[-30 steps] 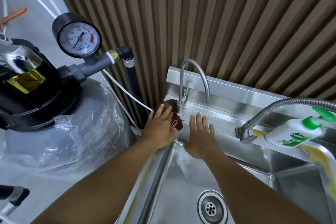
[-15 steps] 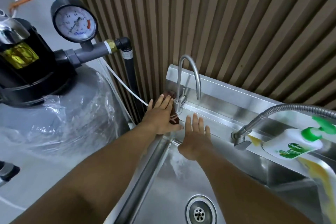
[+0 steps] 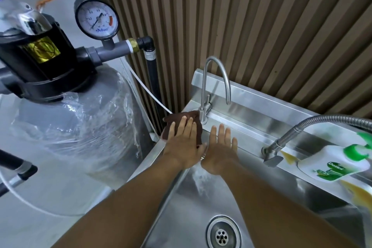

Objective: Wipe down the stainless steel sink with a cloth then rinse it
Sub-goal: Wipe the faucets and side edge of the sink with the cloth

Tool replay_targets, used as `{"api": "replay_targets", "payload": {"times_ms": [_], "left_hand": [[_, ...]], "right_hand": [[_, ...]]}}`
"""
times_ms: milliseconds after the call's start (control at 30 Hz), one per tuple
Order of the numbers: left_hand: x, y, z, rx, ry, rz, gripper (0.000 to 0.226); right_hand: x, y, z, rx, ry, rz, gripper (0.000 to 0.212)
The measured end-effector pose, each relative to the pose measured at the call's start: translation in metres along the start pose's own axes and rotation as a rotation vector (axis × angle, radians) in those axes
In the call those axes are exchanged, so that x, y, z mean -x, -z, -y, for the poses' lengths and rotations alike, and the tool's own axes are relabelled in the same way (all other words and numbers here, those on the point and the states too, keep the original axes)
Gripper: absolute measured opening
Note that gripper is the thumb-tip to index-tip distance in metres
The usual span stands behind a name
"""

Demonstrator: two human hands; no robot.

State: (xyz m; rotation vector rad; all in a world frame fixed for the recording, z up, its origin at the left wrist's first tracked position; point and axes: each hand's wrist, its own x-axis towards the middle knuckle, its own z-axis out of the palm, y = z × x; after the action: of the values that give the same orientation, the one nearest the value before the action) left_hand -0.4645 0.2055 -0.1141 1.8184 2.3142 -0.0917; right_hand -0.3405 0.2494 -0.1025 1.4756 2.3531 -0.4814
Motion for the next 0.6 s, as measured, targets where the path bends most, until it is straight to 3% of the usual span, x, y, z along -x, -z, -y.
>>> {"api": "replay_targets", "payload": {"times_ms": [167, 333, 600], "left_hand": [[-0.040, 0.018, 0.022, 0.014, -0.078, 0.062, 0.083], [-0.065, 0.026, 0.032, 0.017, -0.172, 0.107, 0.118], [0.033, -0.007, 0.043, -0.051, -0.175, 0.006, 0.103]], "right_hand": [[0.001, -0.001, -0.001, -0.012, -0.011, 0.005, 0.106], [0.000, -0.004, 0.002, 0.011, -0.029, -0.017, 0.110], [-0.001, -0.009, 0.006, 0.037, -0.058, -0.046, 0.113]]}}
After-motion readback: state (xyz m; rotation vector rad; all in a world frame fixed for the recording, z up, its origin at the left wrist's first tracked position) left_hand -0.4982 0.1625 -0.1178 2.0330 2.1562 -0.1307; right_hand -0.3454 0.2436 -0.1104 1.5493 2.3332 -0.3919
